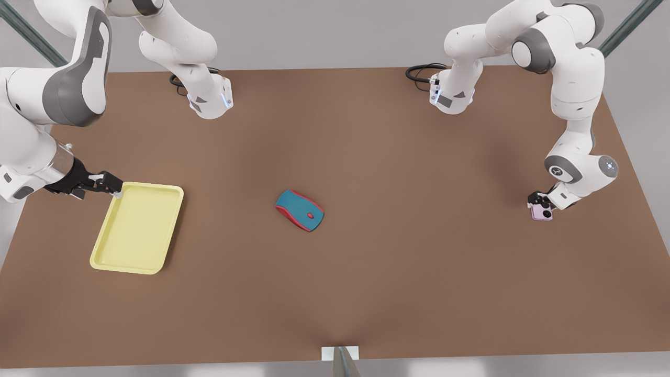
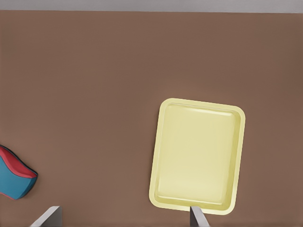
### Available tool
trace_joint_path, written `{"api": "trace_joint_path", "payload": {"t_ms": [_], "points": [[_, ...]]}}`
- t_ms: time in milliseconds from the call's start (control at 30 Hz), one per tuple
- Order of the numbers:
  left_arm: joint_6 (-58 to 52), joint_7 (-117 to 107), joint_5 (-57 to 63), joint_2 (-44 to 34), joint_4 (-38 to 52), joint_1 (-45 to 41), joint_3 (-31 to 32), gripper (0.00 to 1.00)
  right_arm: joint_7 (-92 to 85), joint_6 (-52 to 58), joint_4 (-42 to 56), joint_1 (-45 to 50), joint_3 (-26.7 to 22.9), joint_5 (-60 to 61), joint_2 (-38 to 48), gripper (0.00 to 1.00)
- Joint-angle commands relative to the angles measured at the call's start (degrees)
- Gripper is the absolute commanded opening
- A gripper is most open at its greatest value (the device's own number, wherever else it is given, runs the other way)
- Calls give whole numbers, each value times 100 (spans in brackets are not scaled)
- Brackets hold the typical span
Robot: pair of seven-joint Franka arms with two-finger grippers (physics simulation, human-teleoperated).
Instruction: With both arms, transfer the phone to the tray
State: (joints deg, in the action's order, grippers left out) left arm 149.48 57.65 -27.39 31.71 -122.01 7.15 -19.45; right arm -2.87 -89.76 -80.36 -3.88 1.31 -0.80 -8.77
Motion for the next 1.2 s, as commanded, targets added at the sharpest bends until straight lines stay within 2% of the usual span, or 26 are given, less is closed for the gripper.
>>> {"api": "trace_joint_path", "payload": {"t_ms": [0, 867, 967, 1167], "points": [[2, 467, -56, 2, 2, -3, 2, 88, -12, 3, 3, 1, 0, 10, 7, 100], [-253, 502, -29, -174, 160, -135, 11, 82, -3, 55, 205, -61, -8, 45, 42, 100], [-490, 397, -21, -341, 397, -574, 2, 82, -12, 73, 205, -70, -17, 36, 60, 100], [-639, -1589, 14, -525, 555, -2226, -191, 82, -30, 477, 205, -35, 9, -60, 16, 100]]}}
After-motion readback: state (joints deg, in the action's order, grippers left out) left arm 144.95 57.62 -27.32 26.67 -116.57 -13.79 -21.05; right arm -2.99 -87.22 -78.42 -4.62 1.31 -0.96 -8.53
